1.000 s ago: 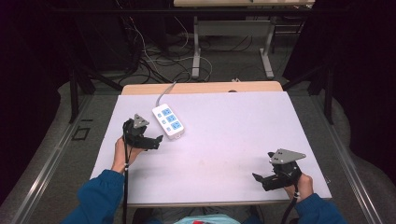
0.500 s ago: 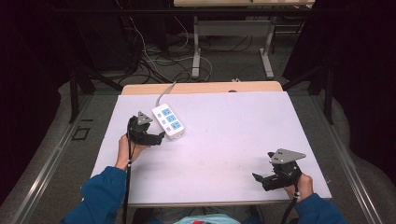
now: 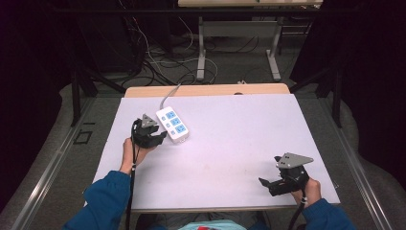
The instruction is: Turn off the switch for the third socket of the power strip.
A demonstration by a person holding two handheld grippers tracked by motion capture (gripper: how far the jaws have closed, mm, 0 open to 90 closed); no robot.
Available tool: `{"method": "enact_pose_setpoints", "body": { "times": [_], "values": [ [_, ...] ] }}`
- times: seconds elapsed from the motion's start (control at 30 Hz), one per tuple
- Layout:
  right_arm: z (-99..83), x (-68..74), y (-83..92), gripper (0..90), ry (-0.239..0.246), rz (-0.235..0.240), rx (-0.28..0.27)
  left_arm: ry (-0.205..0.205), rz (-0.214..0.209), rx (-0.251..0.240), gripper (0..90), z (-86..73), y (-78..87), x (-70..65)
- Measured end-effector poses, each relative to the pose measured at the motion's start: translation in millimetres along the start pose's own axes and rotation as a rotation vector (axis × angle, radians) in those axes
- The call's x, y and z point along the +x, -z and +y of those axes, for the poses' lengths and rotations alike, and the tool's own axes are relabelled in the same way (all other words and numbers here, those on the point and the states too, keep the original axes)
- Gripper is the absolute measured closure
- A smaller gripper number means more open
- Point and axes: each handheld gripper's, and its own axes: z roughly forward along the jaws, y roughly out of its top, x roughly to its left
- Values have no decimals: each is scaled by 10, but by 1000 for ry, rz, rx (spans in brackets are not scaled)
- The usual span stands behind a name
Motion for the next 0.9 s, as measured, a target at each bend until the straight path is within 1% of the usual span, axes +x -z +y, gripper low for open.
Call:
{"method": "enact_pose_setpoints", "body": {
  "times": [0.13,0.23,0.27,0.33,0.37,0.43,0.47,0.5,0.53,0.57,0.63,0.8,0.9],
  "values": [
    [-2,-1,-8,51,-2,1,-4,-2,-11,-8,680,1,-10,2],
    [0,1,-5,52,1,-1,-4,5,-16,-15,757,0,-19,1],
    [-1,1,-6,52,5,-3,-4,19,-10,-28,788,-2,-19,5],
    [0,0,-6,52,6,-1,-3,21,-14,-26,837,0,-17,12],
    [1,-4,-10,52,13,1,-6,27,-17,-43,860,1,-24,19],
    [1,2,-6,52,8,-2,-3,35,-30,-48,895,6,-32,32],
    [0,0,-7,52,6,0,-4,35,-30,-48,896,6,-32,32],
    [0,1,-8,52,5,-1,-3,38,-41,-46,897,10,-45,31],
    [0,1,-7,52,4,-3,-4,38,-41,-46,898,10,-45,31],
    [0,-3,-7,52,10,0,-4,37,-53,-43,898,15,-62,30],
    [1,3,-5,52,9,-3,-3,32,-60,-46,898,29,-81,19],
    [-1,-5,-9,52,11,-1,-4,24,-70,-49,899,56,-120,6],
    [-1,-5,-11,52,13,1,-4,26,-74,-47,898,71,-184,-1]
  ]
}}
